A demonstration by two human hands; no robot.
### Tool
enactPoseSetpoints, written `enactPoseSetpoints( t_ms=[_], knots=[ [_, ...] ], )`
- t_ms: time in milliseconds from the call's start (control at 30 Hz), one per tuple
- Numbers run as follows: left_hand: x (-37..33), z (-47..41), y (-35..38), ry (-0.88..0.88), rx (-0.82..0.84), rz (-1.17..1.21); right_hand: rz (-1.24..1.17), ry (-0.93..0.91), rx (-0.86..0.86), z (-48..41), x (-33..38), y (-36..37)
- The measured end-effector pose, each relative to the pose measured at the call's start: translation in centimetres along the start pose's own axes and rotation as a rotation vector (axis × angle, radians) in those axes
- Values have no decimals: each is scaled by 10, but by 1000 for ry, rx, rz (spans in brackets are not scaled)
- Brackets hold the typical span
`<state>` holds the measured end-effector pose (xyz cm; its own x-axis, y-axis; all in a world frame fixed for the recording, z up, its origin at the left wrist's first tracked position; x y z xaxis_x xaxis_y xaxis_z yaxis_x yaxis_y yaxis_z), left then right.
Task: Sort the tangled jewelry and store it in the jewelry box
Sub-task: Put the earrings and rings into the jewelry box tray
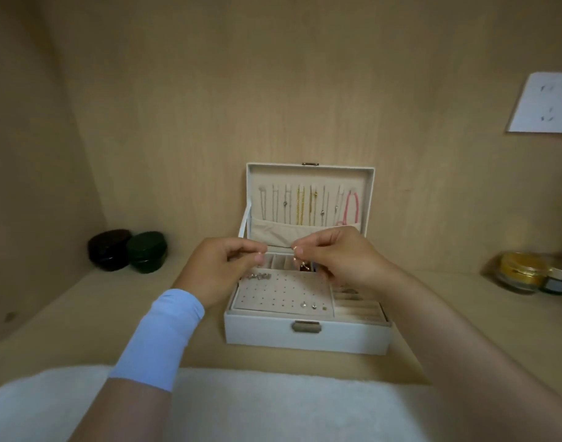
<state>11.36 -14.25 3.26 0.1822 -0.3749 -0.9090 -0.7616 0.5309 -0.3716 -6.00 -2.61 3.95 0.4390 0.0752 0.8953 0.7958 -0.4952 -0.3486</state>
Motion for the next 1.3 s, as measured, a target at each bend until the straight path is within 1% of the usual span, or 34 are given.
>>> enactPoseSetpoints(
  t_ms=[133, 333, 400, 567, 733, 1033, 1300],
  knots=[
    [9, -2, -2, -14, -11, 54, 456, -97, 64, -15, -8, 24],
    [23, -4, -2, -75, -3, 47, 861, -205, 73, -22, -2, 40],
    [24, -4, -2, -80, -9, 54, 940, -235, 86, -22, 2, 42],
    [25, -5, -3, -84, -17, 71, 1019, -268, 69, -21, 10, 45],
    [29, -7, -4, -78, -45, 79, 1020, -262, 86, -22, 12, 49],
    [28, -7, -2, -63, -35, 57, 1032, -275, 86, -21, 11, 48],
    [27, -7, 0, -47, -59, -16, 1033, -293, 126, -20, 10, 51]
  ],
)
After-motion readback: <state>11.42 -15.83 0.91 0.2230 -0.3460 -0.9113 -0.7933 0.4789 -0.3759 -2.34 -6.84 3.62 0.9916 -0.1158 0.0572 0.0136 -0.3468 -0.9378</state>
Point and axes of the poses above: each hand's wrist, its own z-axis away from the middle knuckle, its own y-axis out of the palm, x = y × z, the point moved 4 cm from there along -z, towards the middle knuckle, and after that the axes turned 9 degrees about -y, right-handed, at the moved point
